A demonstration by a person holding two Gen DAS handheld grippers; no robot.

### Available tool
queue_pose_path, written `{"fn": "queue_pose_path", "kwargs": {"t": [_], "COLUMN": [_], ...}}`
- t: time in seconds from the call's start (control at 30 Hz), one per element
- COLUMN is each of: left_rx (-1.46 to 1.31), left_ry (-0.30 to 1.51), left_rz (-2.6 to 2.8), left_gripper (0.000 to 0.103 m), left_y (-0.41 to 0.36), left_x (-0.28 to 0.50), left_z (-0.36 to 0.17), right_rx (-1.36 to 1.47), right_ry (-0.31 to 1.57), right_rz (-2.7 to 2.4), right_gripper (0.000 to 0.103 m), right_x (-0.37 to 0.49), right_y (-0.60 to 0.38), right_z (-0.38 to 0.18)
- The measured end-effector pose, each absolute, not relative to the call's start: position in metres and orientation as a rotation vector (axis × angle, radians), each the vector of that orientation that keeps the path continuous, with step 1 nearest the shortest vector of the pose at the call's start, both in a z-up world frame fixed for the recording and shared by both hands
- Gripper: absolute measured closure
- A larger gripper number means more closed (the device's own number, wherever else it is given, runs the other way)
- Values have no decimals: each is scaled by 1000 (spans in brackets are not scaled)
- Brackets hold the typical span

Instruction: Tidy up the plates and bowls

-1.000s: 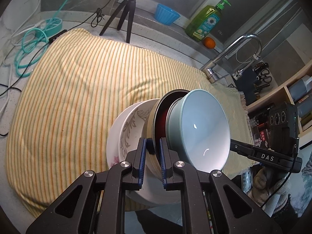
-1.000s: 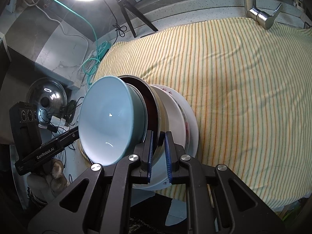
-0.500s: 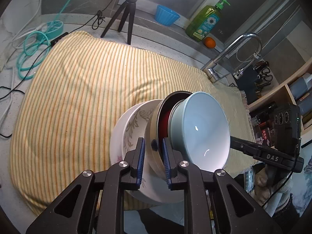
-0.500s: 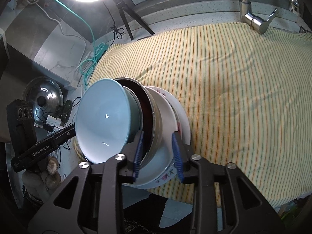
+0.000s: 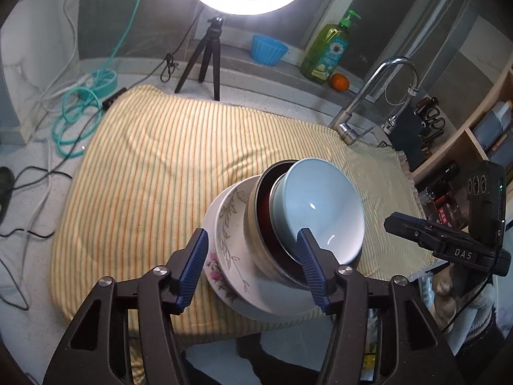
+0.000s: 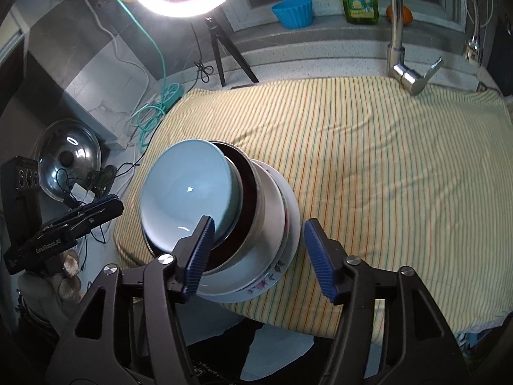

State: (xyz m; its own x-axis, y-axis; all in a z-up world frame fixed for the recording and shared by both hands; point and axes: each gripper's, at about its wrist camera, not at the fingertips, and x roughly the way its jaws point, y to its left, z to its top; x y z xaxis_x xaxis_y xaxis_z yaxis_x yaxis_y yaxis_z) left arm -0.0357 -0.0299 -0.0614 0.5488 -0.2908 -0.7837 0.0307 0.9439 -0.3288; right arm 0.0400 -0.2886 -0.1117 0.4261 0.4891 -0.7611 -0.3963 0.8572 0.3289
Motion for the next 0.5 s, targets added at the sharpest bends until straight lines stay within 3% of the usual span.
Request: {"fn": "queue_pose_path", "kwargs": {"t": [0.03,0.17,0.3,0.5], "left_rx": [-271,-235,-215,-138], "left_ry": [965,930,900,815], "left_rz": [-190,-172,-148,-127], "left_gripper": [46,33,33,24], "left_y": [-32,-38,-43,-58], "left_x": [-40,-50,-60,-75], "left_z": [-58,-47,-35,-11], "right_rx": [98,83,76,67], "right_ry": [973,930,874,781], "right_rz": [552,555,556,543], "right_gripper": [31,28,19,8], "right_x": [36,20,5,-15], "right_y": [-288,-288,-290,-294], "right_z": [-109,-97,-82,-54]}}
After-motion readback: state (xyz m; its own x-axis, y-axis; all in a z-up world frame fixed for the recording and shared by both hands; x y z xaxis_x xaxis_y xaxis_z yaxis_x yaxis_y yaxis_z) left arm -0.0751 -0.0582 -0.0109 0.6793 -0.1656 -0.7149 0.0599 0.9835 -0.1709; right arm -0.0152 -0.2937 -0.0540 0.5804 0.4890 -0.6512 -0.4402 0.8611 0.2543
